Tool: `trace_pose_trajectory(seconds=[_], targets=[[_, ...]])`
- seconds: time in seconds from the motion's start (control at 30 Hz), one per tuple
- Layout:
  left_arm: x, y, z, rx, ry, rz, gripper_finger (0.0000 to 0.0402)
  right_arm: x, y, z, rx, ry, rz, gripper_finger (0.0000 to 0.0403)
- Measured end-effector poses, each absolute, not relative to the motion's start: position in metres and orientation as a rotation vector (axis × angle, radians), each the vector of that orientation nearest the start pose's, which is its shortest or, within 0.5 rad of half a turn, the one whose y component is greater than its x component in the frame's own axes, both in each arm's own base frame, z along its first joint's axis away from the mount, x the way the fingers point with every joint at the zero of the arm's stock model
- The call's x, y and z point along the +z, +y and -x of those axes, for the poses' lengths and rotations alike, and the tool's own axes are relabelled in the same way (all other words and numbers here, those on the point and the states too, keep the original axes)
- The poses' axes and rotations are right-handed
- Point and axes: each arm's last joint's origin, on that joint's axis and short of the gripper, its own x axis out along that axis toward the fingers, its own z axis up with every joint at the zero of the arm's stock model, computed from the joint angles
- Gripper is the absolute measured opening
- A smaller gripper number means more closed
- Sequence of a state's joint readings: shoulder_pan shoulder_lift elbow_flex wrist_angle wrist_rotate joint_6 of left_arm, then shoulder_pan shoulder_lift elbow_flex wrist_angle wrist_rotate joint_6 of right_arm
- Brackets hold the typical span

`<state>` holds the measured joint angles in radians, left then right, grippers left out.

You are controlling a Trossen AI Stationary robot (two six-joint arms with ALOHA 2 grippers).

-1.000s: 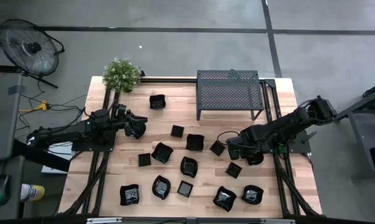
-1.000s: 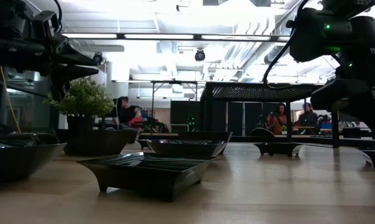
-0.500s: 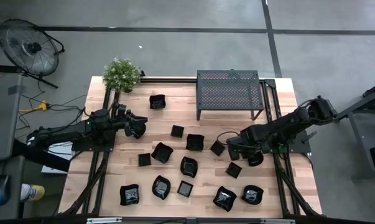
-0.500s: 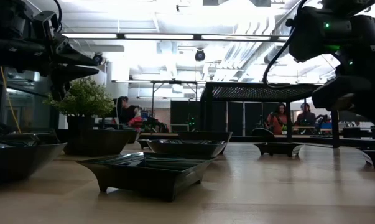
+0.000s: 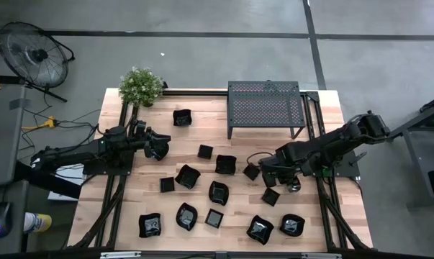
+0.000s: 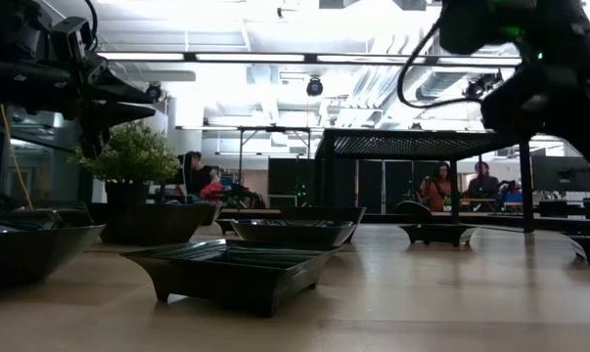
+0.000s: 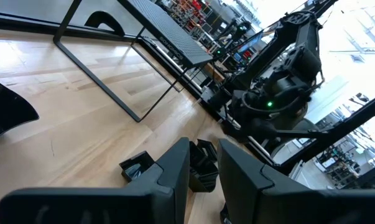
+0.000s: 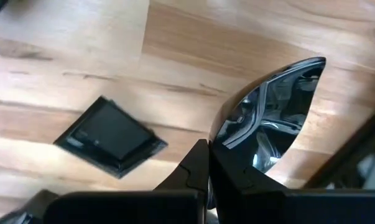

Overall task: Pick & Place Mini shaped plates
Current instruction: Put the black leaf-shaped plate on the shelf

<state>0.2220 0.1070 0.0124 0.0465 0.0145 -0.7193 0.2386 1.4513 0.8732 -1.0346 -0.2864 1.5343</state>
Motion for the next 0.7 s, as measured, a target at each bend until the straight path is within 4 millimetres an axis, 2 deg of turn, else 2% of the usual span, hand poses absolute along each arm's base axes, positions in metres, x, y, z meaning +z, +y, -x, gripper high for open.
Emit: trace_pose_trajectory(seconds=[0.13,0.3,0.53,0.7], targets=[[0.164,0.022,-0.101,0.216,-0.028,0.722,0.0081,0.207,0.064,-0.217,-0.914,1.596,-1.118,0.0001],[0.164,0.022,-0.101,0.216,-0.028,0.722,0.0081,0.243,0.065,-0.220,-0.878,1.604,-0.985,0.0000],[0.164,0.022,-0.101,0.216,-0.028,0.722,0.0081,0.303,0.060,-0.220,-0.752,1.566,-0.698,0.0000],[0.164,0.022,-0.101,0.216,-0.029,0.722,0.0081,0.328,0.051,-0.230,-0.571,1.456,-0.425,0.0000]])
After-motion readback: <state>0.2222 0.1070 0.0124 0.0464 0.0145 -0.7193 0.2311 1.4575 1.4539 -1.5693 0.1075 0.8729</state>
